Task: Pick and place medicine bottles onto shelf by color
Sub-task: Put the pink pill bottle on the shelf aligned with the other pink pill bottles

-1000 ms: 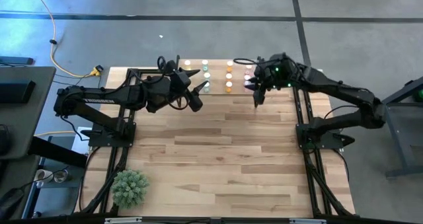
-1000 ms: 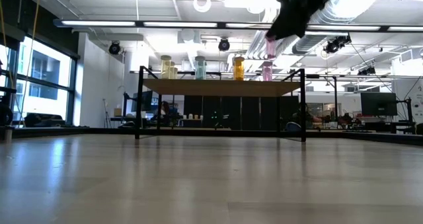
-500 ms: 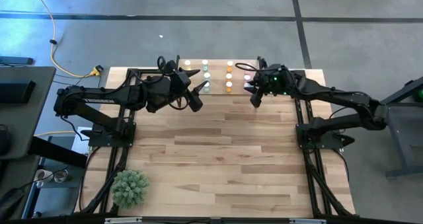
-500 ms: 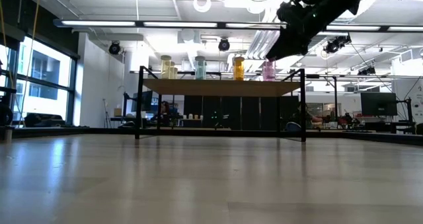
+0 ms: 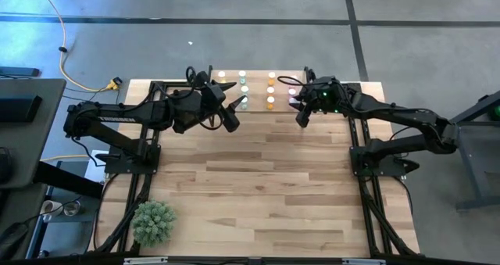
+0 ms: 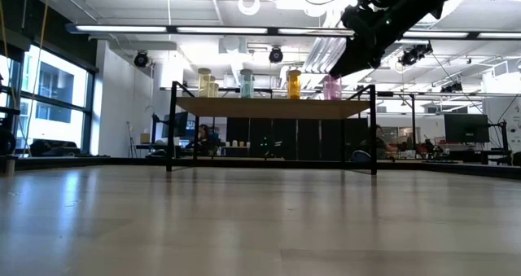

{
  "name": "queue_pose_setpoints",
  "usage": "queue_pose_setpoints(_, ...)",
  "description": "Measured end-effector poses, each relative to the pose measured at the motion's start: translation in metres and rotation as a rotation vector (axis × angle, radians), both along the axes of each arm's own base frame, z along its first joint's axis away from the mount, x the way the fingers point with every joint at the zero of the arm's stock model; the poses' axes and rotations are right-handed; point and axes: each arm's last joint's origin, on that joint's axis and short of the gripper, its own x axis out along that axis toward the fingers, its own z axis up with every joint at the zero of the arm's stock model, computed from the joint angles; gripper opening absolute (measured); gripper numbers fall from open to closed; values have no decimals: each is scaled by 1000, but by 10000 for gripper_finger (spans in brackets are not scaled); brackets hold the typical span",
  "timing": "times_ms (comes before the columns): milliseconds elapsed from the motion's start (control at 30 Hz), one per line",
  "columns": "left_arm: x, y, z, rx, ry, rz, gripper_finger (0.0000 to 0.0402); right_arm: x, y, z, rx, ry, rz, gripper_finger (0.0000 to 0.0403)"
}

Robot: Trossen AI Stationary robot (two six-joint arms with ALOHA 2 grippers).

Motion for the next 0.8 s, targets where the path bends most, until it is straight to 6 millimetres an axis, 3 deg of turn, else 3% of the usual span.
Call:
queue_pose_setpoints(500, 0, 0, 0, 0, 0, 0, 216, -1, 0, -1, 14, 1, -17, 99)
queue_pose_setpoints(800, 0, 0, 0, 0, 1, 0, 216, -1, -1, -1, -1, 18, -49, 156)
